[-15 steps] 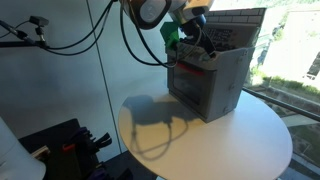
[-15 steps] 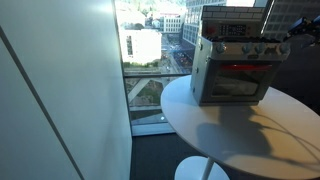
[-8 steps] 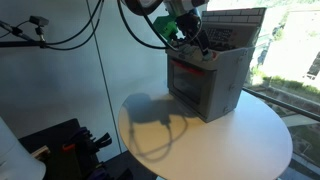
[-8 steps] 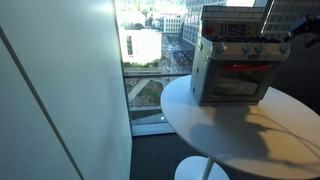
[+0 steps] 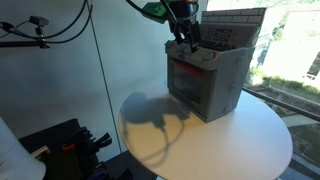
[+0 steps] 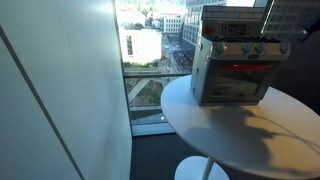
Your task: Turn the far right blue knob on the stove to the right
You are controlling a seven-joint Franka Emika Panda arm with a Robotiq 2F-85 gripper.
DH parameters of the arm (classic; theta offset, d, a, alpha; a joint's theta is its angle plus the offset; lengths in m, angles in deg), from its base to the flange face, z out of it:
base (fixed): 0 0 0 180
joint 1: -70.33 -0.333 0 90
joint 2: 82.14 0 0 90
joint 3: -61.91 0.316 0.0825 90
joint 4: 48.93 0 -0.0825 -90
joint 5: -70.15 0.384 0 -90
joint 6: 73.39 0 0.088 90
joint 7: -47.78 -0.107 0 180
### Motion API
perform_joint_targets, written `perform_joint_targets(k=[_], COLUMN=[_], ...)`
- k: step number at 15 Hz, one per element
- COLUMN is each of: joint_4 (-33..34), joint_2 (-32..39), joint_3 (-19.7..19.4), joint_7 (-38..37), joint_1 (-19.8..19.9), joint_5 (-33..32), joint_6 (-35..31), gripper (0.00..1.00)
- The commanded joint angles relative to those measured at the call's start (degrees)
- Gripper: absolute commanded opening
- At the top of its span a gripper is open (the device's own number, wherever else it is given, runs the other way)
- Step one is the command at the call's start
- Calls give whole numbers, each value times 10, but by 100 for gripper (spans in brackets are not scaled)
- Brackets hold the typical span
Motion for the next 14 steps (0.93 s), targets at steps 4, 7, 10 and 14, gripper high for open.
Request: perform_joint_targets(k=[4,7,10,14], joint_4=[24,26,25,20], joint_2=[-47,-70,-96,-129], joint_3=[0,1,2,4], joint_7=[7,9,3,2], joint_1=[7,5,4,3], joint_5=[-62,-72,-77,-75], joint_6=[139,186,223,265], gripper=[100,100,100,100])
